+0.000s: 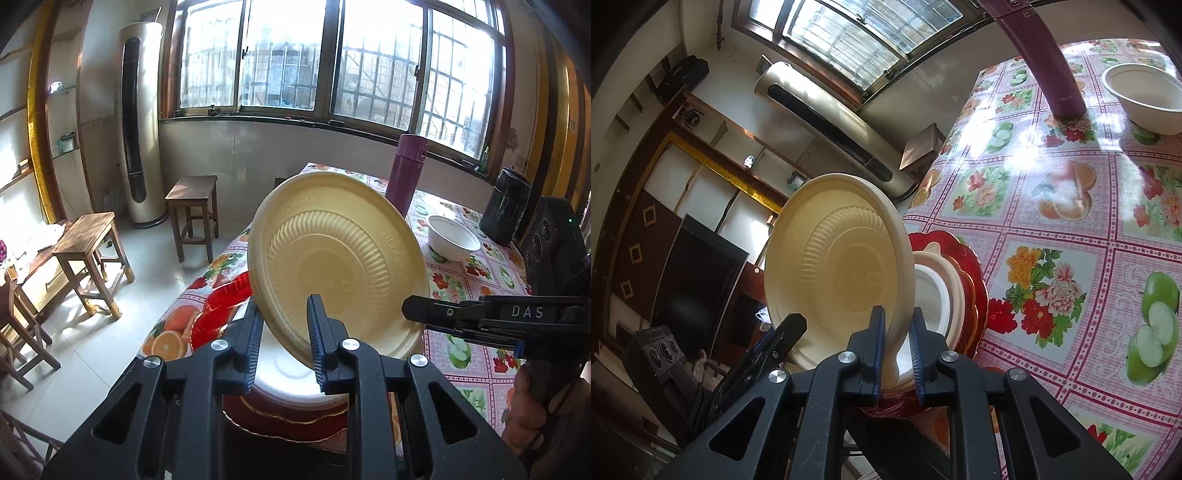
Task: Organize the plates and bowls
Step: 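Carry the cream plate with both grippers toward the red plate stack, then lower the cream plate with both grippers onto the stacked bowls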
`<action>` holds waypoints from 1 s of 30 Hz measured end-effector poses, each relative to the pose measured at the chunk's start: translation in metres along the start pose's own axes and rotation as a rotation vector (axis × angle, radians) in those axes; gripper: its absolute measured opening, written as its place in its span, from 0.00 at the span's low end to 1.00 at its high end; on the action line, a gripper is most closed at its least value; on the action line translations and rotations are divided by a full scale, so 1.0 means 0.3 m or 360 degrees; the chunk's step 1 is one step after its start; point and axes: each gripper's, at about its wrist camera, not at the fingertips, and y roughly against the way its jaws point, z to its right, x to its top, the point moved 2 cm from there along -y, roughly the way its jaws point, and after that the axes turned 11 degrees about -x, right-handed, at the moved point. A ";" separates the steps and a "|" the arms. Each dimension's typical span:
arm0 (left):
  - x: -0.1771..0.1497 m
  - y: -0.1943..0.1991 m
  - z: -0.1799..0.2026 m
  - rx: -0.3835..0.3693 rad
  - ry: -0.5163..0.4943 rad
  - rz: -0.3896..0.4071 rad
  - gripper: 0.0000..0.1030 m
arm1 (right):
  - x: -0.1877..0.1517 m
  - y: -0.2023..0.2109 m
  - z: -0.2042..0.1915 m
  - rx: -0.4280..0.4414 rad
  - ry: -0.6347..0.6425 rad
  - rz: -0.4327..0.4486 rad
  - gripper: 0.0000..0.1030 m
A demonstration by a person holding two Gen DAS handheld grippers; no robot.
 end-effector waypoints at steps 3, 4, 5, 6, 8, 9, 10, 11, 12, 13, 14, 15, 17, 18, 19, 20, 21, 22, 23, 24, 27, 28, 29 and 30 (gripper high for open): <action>-0.015 -0.010 -0.003 0.0066 -0.0043 -0.0015 0.21 | -0.017 -0.018 -0.011 0.0009 0.0025 -0.0026 0.15; -0.023 -0.017 -0.002 0.0078 -0.0054 -0.0023 0.21 | -0.021 -0.026 -0.008 0.0003 0.0031 -0.0031 0.15; -0.030 -0.024 -0.002 0.0081 -0.0057 -0.0032 0.21 | -0.025 -0.033 -0.004 -0.0006 0.0031 -0.0036 0.15; -0.038 -0.030 -0.005 0.0087 -0.0057 -0.0045 0.21 | -0.027 -0.041 0.003 -0.0010 0.0024 -0.0046 0.15; -0.052 -0.043 -0.010 0.0097 -0.0060 -0.0070 0.21 | -0.028 -0.060 0.017 -0.0012 0.0011 -0.0073 0.15; -0.056 -0.048 -0.013 0.0098 -0.0056 -0.0079 0.21 | -0.030 -0.067 0.023 -0.0015 0.0009 -0.0080 0.15; -0.061 -0.049 -0.016 0.0100 -0.0054 -0.0083 0.21 | -0.036 -0.076 0.026 -0.0018 0.0008 -0.0089 0.15; -0.064 -0.053 -0.018 0.0106 -0.0055 -0.0087 0.21 | -0.038 -0.082 0.029 -0.0018 0.0005 -0.0099 0.15; -0.066 -0.054 -0.021 0.0112 -0.0057 -0.0090 0.21 | -0.039 -0.088 0.031 -0.0017 0.0003 -0.0107 0.15; -0.067 -0.053 -0.025 0.0116 -0.0059 -0.0093 0.21 | -0.041 -0.094 0.030 -0.0017 0.0006 -0.0110 0.15; -0.066 -0.055 -0.025 0.0119 -0.0059 -0.0098 0.21 | -0.041 -0.099 0.032 -0.0018 0.0007 -0.0112 0.15; -0.067 -0.057 -0.028 0.0122 -0.0059 -0.0101 0.21 | -0.042 -0.103 0.031 -0.0016 0.0005 -0.0117 0.15; -0.070 -0.063 -0.034 0.0126 -0.0054 -0.0110 0.21 | -0.045 -0.113 0.036 -0.0011 0.0000 -0.0130 0.15; -0.071 -0.066 -0.037 0.0127 -0.0051 -0.0115 0.21 | -0.046 -0.120 0.039 -0.0011 0.0000 -0.0134 0.15; -0.073 -0.068 -0.039 0.0129 -0.0049 -0.0118 0.21 | -0.047 -0.125 0.043 -0.0010 -0.0001 -0.0141 0.16; -0.073 -0.071 -0.038 0.0132 -0.0047 -0.0121 0.21 | -0.048 -0.132 0.045 -0.0007 -0.0004 -0.0149 0.16; -0.073 -0.075 -0.040 0.0134 -0.0042 -0.0125 0.21 | -0.049 -0.138 0.046 -0.0004 -0.0006 -0.0157 0.16; -0.074 -0.077 -0.042 0.0133 -0.0036 -0.0128 0.21 | -0.050 -0.141 0.043 -0.0004 -0.0003 -0.0161 0.16; -0.075 -0.078 -0.045 0.0137 -0.0034 -0.0130 0.21 | -0.051 -0.143 0.043 0.0000 0.0000 -0.0160 0.16; -0.078 -0.080 -0.049 0.0137 -0.0032 -0.0131 0.21 | -0.051 -0.145 0.043 0.0004 0.0004 -0.0160 0.16; -0.081 -0.085 -0.062 0.0130 -0.0008 -0.0139 0.21 | -0.048 -0.147 0.044 0.0009 0.0018 -0.0155 0.16; -0.082 -0.086 -0.066 0.0128 -0.0001 -0.0139 0.21 | -0.050 -0.148 0.045 0.0015 0.0018 -0.0156 0.16; -0.080 -0.086 -0.068 0.0127 0.0005 -0.0138 0.21 | -0.050 -0.150 0.046 0.0022 0.0020 -0.0157 0.16; -0.079 -0.085 -0.075 0.0124 0.0016 -0.0133 0.22 | -0.050 -0.151 0.047 0.0026 0.0027 -0.0156 0.17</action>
